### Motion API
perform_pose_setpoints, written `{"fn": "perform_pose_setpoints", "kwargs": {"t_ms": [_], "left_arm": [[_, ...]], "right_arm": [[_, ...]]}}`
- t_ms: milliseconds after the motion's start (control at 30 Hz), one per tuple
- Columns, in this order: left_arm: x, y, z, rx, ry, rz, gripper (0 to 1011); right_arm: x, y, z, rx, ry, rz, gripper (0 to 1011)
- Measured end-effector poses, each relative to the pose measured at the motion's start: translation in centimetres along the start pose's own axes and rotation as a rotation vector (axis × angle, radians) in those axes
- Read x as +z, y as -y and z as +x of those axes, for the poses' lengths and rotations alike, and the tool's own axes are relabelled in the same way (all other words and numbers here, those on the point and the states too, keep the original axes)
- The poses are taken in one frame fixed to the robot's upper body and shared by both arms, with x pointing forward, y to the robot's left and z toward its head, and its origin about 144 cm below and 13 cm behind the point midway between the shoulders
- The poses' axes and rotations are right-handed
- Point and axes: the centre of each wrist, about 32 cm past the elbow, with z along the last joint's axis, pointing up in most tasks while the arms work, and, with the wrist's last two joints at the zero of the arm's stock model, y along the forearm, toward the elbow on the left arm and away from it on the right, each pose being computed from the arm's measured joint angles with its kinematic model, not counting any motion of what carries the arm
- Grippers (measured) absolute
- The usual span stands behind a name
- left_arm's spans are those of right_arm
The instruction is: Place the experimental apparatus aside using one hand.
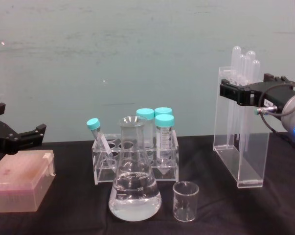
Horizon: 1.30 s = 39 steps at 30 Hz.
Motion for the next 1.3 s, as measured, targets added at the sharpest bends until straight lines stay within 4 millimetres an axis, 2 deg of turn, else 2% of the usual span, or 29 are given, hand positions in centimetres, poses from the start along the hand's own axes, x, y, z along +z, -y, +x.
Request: {"fn": "perform_pose_setpoints", "kwargs": {"t_ms": [300, 433, 533, 1300], "left_arm": [[0.00, 0.00, 0.00, 0.000, 0.000, 0.000, 1000], [0.00, 0.00, 0.00, 0.000, 0.000, 0.000, 1000], [0.00, 0.00, 0.00, 0.000, 0.000, 0.000, 1000], [0.00, 0.00, 0.00, 0.000, 0.000, 0.000, 1000]], "right_arm": [[0.00, 0.00, 0.00, 0.000, 0.000, 0.000, 827], [0.00, 0.00, 0.00, 0.000, 0.000, 0.000, 682], [0.00, 0.00, 0.00, 0.000, 0.000, 0.000, 618], [-0.11, 0.05, 0.10, -0.003, 0.001, 0.002, 612]]}}
